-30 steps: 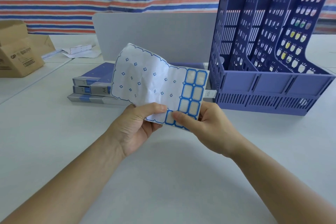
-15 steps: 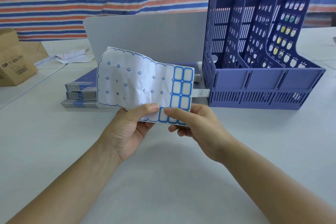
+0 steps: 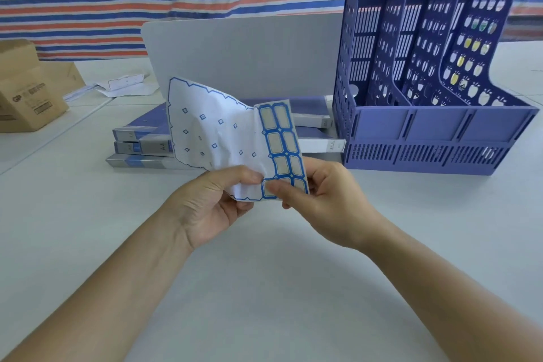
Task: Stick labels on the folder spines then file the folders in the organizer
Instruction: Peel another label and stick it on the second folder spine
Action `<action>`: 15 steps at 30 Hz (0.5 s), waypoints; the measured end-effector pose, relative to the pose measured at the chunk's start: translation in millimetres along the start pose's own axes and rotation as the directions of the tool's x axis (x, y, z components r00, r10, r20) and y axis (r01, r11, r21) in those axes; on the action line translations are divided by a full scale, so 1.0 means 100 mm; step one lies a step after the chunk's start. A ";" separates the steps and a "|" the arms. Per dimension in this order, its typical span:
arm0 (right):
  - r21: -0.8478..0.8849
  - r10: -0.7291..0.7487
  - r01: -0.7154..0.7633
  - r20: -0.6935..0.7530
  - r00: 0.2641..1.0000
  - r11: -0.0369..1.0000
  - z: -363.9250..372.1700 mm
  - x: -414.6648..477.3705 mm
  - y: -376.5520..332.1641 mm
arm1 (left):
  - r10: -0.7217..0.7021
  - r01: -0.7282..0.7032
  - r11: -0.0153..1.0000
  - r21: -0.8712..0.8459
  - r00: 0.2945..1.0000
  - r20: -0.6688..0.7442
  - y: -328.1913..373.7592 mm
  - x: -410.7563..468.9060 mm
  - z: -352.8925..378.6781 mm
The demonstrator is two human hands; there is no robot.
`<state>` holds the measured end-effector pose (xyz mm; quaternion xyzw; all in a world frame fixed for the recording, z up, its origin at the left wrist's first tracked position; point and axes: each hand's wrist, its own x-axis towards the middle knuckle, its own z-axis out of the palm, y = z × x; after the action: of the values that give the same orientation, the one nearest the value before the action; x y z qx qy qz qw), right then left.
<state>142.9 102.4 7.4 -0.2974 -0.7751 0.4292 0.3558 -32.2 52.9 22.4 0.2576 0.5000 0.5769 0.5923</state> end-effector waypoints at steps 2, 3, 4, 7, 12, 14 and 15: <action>-0.008 -0.030 0.030 -0.017 0.999 1.000 0.01 0.01 0.03 | -0.003 0.003 1.000 -0.014 1.000 -0.020 0.00 -0.01 0.03; -0.005 -0.042 0.042 -0.028 0.999 0.999 0.02 0.01 0.05 | -0.002 0.002 1.000 -0.019 1.000 -0.030 0.00 -0.02 0.04; -0.002 -0.051 0.051 -0.039 0.998 0.999 0.03 0.01 0.05 | -0.003 0.002 1.000 -0.024 0.999 -0.036 0.00 -0.02 0.05; 0.042 -0.039 0.042 -0.067 0.997 0.998 0.04 0.02 0.07 | -0.013 0.013 1.000 -0.022 1.000 -0.025 0.01 -0.05 0.06; 0.180 0.048 -0.034 -0.073 0.996 0.983 0.01 0.04 0.05 | 0.036 -0.032 0.994 -0.101 0.999 0.037 0.03 -0.07 0.07; 0.221 0.105 -0.093 -0.044 0.993 0.971 -0.01 0.04 0.04 | 0.062 -0.053 0.993 -0.109 0.995 0.080 0.03 -0.05 0.05; 0.230 0.121 -0.112 -0.025 0.992 0.967 -0.01 0.04 0.04 | 0.069 -0.057 0.992 -0.116 0.993 0.099 0.02 -0.04 0.04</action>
<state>142.3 107.6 5.7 -0.3078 -0.6949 0.5295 0.3768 -29.2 50.5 26.8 0.2688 0.4271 0.6087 0.6123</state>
